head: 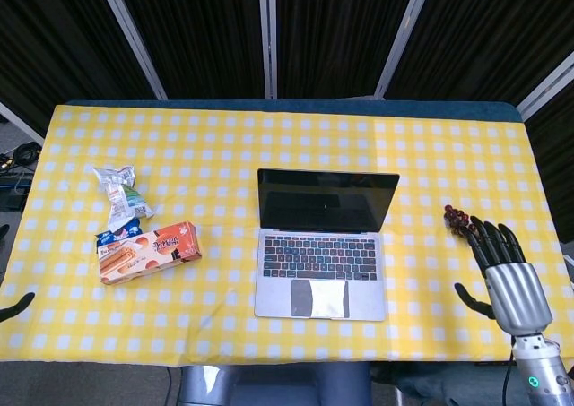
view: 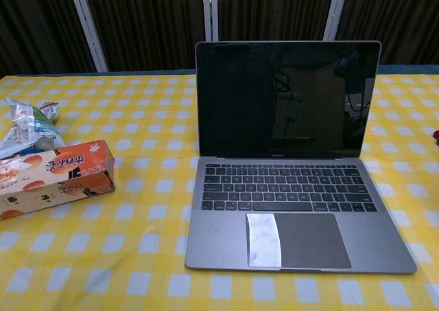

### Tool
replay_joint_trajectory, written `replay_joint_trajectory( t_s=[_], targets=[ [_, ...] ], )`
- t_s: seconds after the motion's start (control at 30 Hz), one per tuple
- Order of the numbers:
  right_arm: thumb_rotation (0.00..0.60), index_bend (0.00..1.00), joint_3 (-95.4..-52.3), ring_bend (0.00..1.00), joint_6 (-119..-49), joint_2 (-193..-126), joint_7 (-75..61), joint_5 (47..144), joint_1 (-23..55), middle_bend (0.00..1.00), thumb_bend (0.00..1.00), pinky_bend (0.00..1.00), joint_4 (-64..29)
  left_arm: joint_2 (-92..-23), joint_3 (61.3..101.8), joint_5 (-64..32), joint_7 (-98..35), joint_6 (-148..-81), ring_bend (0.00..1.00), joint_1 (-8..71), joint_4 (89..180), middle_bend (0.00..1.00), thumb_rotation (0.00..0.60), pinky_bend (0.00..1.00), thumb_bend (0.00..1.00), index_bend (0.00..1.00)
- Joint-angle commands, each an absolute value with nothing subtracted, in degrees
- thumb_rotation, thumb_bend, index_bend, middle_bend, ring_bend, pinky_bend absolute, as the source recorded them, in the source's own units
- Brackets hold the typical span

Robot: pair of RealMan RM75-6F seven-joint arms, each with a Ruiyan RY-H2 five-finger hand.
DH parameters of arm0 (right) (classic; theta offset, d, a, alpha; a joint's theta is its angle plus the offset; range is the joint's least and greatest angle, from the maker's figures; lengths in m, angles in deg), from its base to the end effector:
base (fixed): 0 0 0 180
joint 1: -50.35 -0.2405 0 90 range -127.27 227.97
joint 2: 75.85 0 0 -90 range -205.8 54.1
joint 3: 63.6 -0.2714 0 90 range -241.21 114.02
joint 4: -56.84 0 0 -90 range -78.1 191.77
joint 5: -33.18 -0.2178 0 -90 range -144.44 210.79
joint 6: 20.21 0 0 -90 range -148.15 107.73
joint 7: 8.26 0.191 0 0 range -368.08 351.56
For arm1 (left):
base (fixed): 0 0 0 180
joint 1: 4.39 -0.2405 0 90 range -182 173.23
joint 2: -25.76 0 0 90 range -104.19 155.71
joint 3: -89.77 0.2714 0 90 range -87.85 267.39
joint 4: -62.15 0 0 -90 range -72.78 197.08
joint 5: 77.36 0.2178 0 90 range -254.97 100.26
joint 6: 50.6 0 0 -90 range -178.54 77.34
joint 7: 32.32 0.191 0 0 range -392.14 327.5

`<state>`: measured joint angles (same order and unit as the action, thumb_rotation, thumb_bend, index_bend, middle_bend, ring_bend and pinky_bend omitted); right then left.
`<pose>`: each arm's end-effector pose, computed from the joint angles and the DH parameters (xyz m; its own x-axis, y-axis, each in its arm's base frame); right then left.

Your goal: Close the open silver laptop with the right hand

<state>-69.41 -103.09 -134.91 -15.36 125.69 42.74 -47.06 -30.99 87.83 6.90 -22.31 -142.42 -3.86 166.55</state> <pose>-0.2546 -0.2478 0.1642 0.4139 0.0382 0.9095 -0.8906 -0.1901 0.4132 -0.3080 0.1998 0.2006 0.4836 -0.0520 0.8737 0.8734 0.0933 -0.4779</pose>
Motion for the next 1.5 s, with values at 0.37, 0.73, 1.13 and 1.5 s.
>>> replay_joint_trajectory(
  t_s=[0.37, 0.73, 1.13, 1.5],
  targets=[
    [0.600, 0.13, -80.4, 0.00, -71.3, -133.0, -3.5, 112.8, 17.0, 0.09, 1.00, 0.01, -41.2, -33.1, 86.1, 2.2, -19.6, -138.1, 0.00, -1.8, 164.4, 0.00, 0.600, 0.00, 0.00, 0.00],
    [0.600, 0.14, -82.4, 0.00, -58.8, -139.8, -13.5, 95.0, 3.5, 0.10, 1.00, 0.03, -36.0, -33.7, 84.4, -2.0, -18.5, -135.4, 0.00, -0.3, 162.5, 0.00, 0.600, 0.00, 0.00, 0.00],
    [0.600, 0.17, -79.8, 0.16, -54.3, -141.8, -17.1, 79.7, -3.7, 0.25, 1.00, 0.14, -32.8, -33.8, 84.7, -2.0, -18.0, -135.7, 0.00, -0.4, 162.9, 0.00, 0.600, 0.00, 0.00, 0.00],
    [0.600, 0.21, -79.6, 0.36, -56.5, -139.1, -15.3, 77.4, -3.9, 0.44, 1.00, 0.27, -37.7, -34.1, 85.1, -1.5, -17.9, -135.3, 0.00, -0.2, 162.8, 0.00, 0.600, 0.00, 0.00, 0.00]
  ],
)
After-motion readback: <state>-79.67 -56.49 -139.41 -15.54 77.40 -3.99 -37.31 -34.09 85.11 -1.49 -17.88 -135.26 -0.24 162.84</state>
